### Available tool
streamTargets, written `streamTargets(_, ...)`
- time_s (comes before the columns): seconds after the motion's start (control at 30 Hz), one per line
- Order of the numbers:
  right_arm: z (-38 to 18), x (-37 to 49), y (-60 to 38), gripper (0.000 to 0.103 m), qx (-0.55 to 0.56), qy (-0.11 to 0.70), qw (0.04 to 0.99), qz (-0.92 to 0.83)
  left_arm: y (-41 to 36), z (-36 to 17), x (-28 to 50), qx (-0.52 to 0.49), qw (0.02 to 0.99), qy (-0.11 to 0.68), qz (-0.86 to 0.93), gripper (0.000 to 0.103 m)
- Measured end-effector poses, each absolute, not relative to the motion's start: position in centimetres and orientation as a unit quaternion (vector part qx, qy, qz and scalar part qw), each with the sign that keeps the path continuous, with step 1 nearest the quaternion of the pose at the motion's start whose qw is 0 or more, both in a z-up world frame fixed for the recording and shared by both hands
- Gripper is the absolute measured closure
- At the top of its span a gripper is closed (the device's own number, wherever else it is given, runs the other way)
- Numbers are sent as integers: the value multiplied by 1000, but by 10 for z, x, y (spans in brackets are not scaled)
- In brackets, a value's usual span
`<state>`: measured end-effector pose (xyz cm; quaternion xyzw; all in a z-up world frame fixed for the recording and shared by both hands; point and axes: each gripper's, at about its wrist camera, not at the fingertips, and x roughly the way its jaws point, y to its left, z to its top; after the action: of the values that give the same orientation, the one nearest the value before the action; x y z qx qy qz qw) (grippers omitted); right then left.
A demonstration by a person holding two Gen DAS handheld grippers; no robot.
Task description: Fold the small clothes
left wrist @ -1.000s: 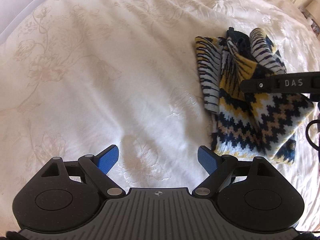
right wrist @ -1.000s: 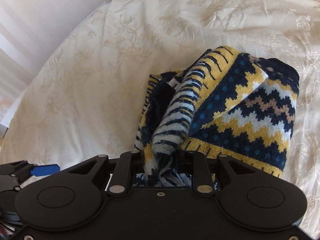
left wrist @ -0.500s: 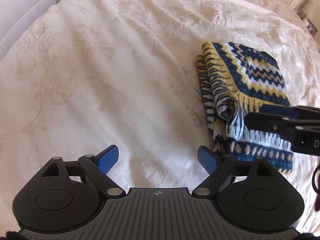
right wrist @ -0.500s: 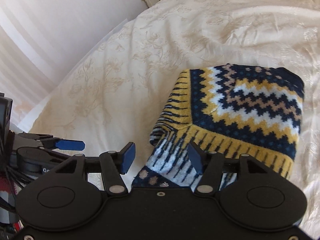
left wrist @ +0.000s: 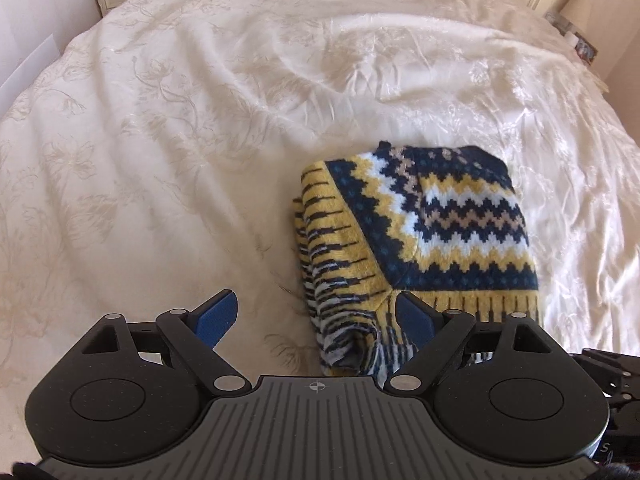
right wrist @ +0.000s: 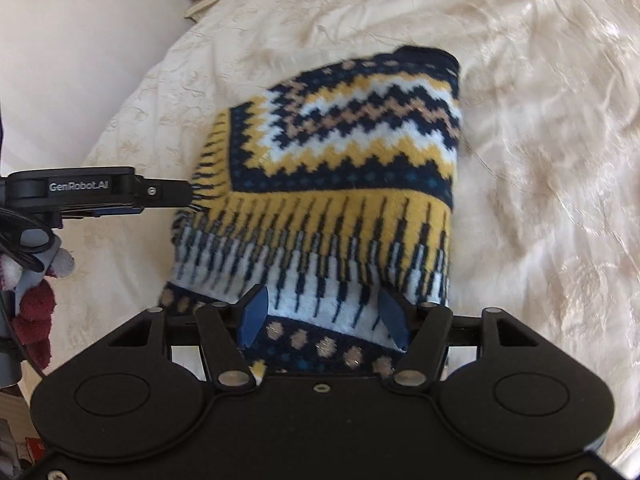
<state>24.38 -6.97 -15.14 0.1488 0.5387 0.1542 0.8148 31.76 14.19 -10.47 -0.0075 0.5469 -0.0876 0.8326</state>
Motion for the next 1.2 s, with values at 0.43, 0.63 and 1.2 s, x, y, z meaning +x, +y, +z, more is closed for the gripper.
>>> streamTargets(0.43,-154,235,-96,16,181,536,813,137,171,-131,286,-50,807,575,-125,17)
streamTargets(0.63,-153,228,-111,7,198,528,817,123,175,-146,266,-69,790,594,-137,16)
streamTargets(1.2,-156,271,-136,1,234,506,820,128,153,-166,312,-128,768,606,-163,16)
